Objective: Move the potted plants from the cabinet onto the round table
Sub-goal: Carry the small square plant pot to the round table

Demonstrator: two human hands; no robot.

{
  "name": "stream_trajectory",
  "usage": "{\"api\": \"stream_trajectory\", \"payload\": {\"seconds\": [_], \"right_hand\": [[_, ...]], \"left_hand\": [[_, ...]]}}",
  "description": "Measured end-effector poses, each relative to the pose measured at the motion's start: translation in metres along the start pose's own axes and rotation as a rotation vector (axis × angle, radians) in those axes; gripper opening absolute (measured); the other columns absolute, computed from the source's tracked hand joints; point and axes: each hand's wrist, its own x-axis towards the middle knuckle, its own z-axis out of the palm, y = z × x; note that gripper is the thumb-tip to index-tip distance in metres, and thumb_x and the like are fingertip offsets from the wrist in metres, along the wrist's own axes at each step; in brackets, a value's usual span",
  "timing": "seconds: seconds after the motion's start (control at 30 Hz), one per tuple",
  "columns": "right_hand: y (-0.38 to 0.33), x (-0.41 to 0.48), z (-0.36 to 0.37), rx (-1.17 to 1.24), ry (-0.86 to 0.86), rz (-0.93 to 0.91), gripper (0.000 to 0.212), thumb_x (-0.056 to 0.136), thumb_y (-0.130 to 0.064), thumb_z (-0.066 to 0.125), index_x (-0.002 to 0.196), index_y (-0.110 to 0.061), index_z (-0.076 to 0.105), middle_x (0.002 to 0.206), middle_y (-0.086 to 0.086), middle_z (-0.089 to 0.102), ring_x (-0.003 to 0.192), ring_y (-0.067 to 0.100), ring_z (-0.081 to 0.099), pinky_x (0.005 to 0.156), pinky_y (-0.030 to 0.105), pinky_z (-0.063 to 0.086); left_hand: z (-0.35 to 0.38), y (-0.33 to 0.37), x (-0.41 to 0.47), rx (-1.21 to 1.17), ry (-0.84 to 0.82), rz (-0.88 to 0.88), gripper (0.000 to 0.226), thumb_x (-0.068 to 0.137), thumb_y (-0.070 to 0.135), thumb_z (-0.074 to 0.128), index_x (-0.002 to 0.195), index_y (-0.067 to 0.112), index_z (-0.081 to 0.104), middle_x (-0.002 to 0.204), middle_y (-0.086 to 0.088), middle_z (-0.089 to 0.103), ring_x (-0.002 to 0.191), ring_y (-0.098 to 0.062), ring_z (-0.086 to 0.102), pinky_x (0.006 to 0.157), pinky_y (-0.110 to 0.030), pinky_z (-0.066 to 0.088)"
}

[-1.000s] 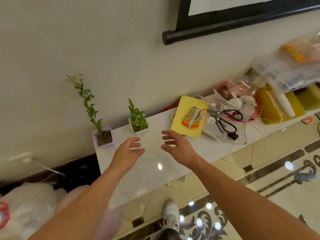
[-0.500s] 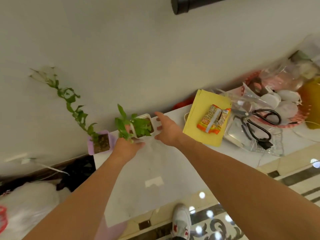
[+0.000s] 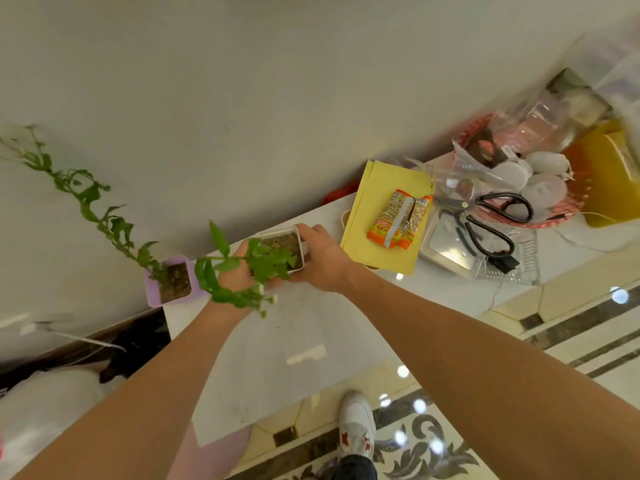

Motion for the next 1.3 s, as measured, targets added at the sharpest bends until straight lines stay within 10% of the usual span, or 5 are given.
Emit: {"api": "stream_trajectory", "payload": {"seconds": [0.1, 0.23, 0.6, 0.97, 1.3], "right_hand": [[0.0, -0.028, -0.012, 0.032, 0.026, 0.01, 0.077, 0.076, -0.012, 0.089, 0.141, -0.014, 0.048, 0.134, 0.01, 0.053, 0.104, 0.022, 0.06, 0.092, 0.035, 0.055], [0.003, -0.079, -0.031, 0.089, 0.086, 0.043, 0.072, 0.077, -0.013, 0.088, 0.138, -0.014, 0.05, 0.131, 0.008, 0.059, 0.095, 0.019, 0.059, 0.086, 0.035, 0.054], [0.049, -0.273, -0.067, 0.226, 0.347, 0.116, 0.076, 0.076, -0.014, 0.087, 0.142, -0.02, 0.049, 0.135, 0.004, 0.058, 0.107, 0.027, 0.066, 0.092, 0.041, 0.056], [0.191, -0.543, -0.053, 0.357, 0.666, 0.343, 0.073, 0.075, -0.018, 0.089, 0.137, -0.019, 0.051, 0.117, -0.008, 0.058, 0.092, 0.003, 0.059, 0.068, 0.006, 0.045], [0.325, -0.795, 0.021, 0.501, 0.95, 0.598, 0.066, 0.077, -0.033, 0.087, 0.133, -0.028, 0.053, 0.126, -0.006, 0.061, 0.095, 0.01, 0.066, 0.08, 0.033, 0.059]], "left_hand": [[0.008, 0.034, -0.036, 0.076, -0.028, 0.188, 0.055, 0.08, -0.007, 0.076, 0.13, 0.003, 0.055, 0.117, -0.002, 0.061, 0.089, -0.002, 0.06, 0.069, -0.004, 0.048], [0.013, 0.053, -0.07, 0.203, -0.118, 0.311, 0.044, 0.074, 0.015, 0.086, 0.113, 0.02, 0.065, 0.105, 0.011, 0.069, 0.094, -0.007, 0.066, 0.085, -0.031, 0.048], [0.09, 0.1, -0.216, 0.286, -0.362, 0.522, 0.047, 0.077, 0.018, 0.084, 0.114, 0.032, 0.061, 0.11, 0.007, 0.071, 0.095, -0.008, 0.066, 0.086, -0.031, 0.052], [0.292, 0.087, -0.383, 0.559, -0.788, 0.75, 0.04, 0.074, 0.023, 0.083, 0.11, 0.036, 0.069, 0.107, 0.014, 0.072, 0.101, -0.006, 0.066, 0.091, -0.034, 0.052], [0.485, 0.022, -0.593, 0.805, -1.134, 0.835, 0.032, 0.088, 0.01, 0.072, 0.11, 0.029, 0.059, 0.09, 0.023, 0.058, 0.077, 0.02, 0.058, 0.078, -0.01, 0.052]]}}
